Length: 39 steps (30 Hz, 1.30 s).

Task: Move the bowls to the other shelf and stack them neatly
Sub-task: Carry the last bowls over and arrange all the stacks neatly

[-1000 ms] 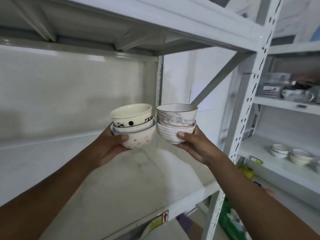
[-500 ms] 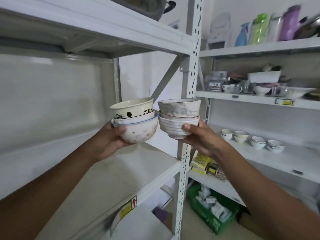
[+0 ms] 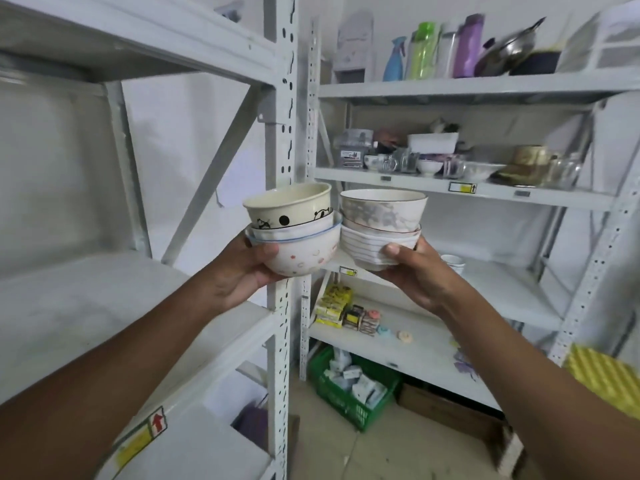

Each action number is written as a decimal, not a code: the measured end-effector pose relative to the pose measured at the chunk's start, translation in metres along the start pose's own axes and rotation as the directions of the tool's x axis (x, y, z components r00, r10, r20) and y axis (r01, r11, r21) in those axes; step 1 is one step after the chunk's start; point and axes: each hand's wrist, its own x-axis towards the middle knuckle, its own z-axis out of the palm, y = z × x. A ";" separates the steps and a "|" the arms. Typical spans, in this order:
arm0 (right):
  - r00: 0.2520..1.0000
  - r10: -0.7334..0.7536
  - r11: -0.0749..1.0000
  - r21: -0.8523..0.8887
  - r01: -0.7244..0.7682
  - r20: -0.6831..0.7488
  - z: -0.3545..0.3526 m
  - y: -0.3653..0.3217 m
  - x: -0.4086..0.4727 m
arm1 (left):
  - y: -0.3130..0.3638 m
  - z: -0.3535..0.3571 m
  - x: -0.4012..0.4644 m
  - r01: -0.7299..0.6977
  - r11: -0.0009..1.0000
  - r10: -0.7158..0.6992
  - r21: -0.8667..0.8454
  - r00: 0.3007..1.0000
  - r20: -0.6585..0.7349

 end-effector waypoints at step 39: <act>0.952 -0.121 0.991 -0.094 0.099 -0.282 -0.277 -0.034 0.062 | -0.175 0.053 0.317 0.100 0.978 -0.065 -0.182 0.980 0.187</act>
